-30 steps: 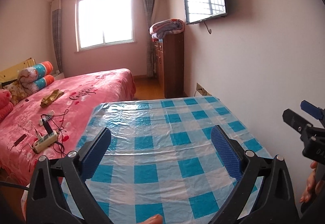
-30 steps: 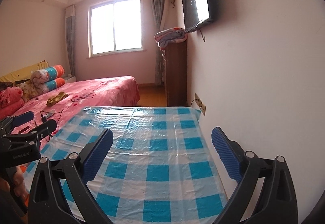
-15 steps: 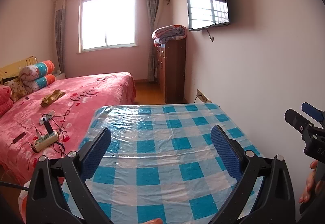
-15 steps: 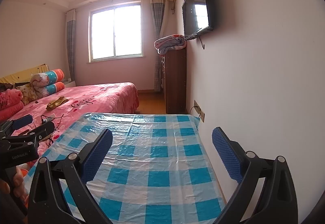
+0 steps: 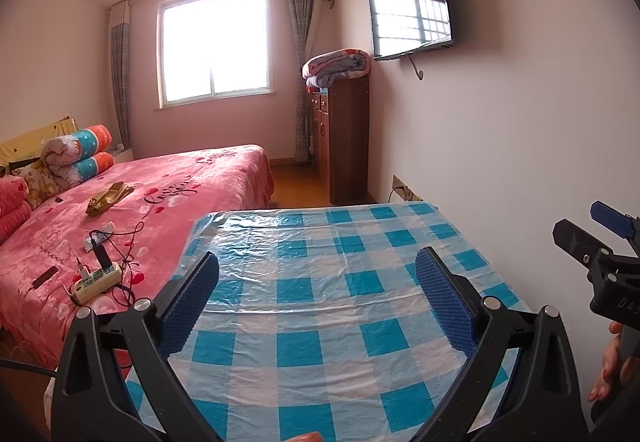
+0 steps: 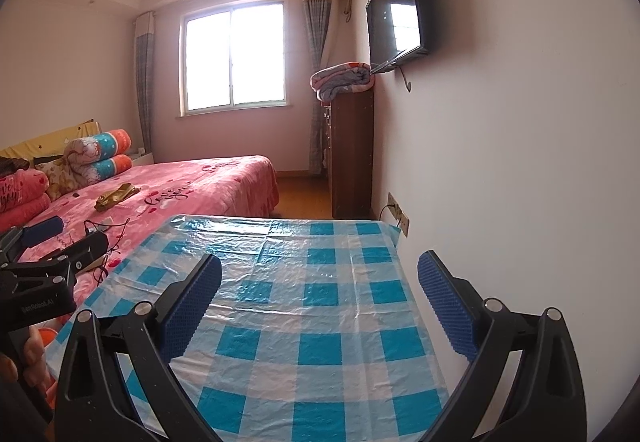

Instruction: Collect trash

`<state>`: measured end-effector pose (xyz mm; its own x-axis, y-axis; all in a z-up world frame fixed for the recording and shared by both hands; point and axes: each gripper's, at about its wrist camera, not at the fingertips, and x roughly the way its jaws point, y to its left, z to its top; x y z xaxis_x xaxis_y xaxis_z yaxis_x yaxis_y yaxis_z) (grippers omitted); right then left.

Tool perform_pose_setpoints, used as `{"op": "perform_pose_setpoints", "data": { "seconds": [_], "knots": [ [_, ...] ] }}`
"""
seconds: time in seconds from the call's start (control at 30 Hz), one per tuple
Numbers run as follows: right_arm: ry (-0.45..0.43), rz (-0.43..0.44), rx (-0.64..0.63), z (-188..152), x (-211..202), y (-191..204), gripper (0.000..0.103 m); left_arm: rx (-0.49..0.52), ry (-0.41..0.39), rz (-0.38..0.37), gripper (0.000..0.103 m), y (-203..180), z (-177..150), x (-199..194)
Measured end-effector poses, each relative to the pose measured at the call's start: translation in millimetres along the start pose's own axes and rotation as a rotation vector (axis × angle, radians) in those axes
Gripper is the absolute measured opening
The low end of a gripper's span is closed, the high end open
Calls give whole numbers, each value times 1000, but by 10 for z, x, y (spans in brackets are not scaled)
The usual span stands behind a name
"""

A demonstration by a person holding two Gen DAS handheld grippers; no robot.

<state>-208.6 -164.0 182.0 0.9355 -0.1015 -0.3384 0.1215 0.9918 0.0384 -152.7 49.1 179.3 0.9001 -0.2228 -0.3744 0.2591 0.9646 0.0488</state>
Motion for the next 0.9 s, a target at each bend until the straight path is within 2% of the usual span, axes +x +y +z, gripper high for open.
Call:
{"op": "perform_pose_setpoints", "data": {
  "seconds": [0.3,0.5,0.6,0.77,0.9],
  "knots": [
    [34,29,-6,-107,186,65,97,5,53,12,99,3,-60,193],
    [119,65,24,-240,519,37,97,7,117,8,99,2,-182,433],
    [189,74,33,-337,751,33,97,21,191,26,99,-28,-306,680],
    [361,73,31,-623,1284,58,97,27,364,40,99,-101,-605,1207],
    [482,79,55,-829,1642,45,97,40,455,64,99,-170,-810,1544]
  ]
}}
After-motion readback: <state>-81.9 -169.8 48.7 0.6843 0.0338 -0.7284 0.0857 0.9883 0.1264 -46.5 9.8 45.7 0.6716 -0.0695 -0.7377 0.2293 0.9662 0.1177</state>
